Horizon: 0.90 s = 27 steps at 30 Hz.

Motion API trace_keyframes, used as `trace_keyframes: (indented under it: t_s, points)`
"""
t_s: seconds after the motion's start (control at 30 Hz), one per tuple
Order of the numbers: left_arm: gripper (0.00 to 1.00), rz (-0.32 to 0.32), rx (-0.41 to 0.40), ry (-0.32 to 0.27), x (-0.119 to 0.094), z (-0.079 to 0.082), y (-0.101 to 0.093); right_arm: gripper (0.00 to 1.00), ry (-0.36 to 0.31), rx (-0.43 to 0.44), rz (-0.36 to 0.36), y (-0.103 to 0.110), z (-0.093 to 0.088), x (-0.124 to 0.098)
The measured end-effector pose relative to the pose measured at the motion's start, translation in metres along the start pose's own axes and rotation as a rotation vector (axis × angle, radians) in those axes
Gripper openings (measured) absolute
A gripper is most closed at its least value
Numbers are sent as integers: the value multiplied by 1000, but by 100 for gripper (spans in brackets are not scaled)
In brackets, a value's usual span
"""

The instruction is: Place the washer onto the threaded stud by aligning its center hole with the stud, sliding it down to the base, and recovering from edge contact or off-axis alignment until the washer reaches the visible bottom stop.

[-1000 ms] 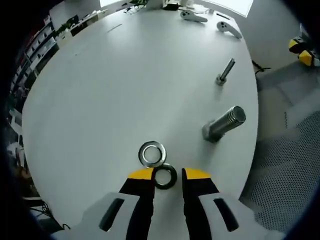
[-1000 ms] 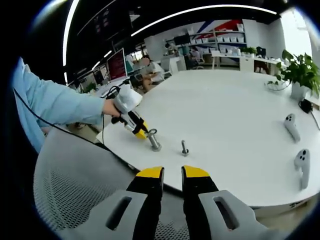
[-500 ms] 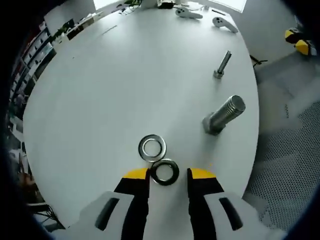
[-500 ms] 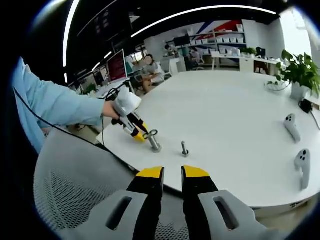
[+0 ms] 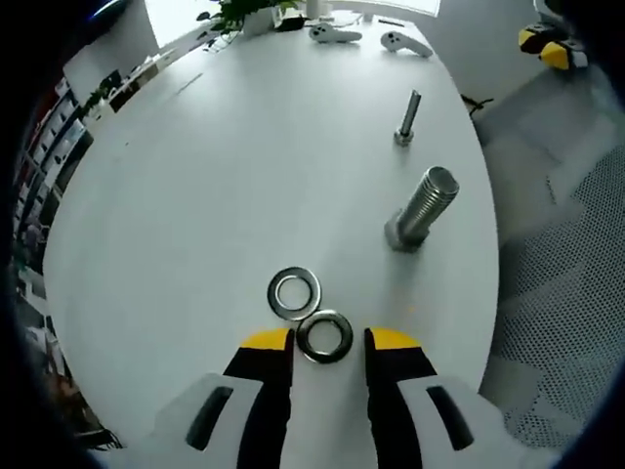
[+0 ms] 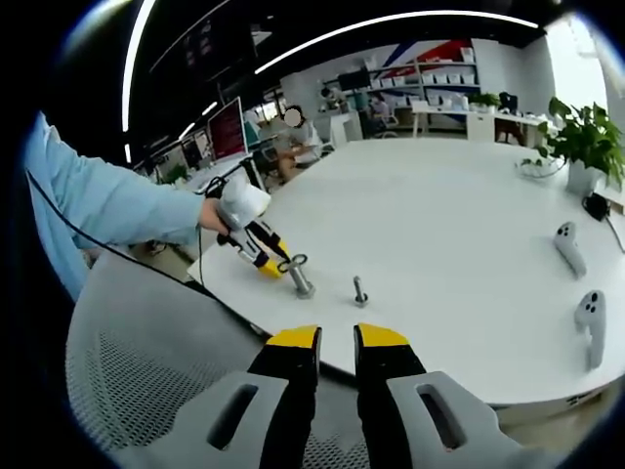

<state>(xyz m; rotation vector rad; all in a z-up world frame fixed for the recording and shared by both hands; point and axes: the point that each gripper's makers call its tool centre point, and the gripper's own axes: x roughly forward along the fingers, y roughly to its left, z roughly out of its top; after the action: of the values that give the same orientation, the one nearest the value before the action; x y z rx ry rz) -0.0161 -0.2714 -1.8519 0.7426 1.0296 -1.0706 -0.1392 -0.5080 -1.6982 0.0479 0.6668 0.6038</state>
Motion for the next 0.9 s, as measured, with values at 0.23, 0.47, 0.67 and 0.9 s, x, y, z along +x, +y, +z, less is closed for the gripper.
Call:
trace_keyframes:
  t_s: [0.23, 0.47, 0.67, 0.9]
  points:
    - [30, -1, -8, 61, -1, -3, 2, 16, 0, 1, -1, 0, 0, 0]
    - [21, 0, 17, 80, -2, -4, 1, 16, -1, 3, -1, 0, 0, 0]
    - [20, 7, 6, 87, -1, -4, 1, 16, -3, 4, -1, 0, 0, 0]
    - [20, 14, 17, 83, -2, -3, 0, 15, -6, 6, -1, 0, 1, 0]
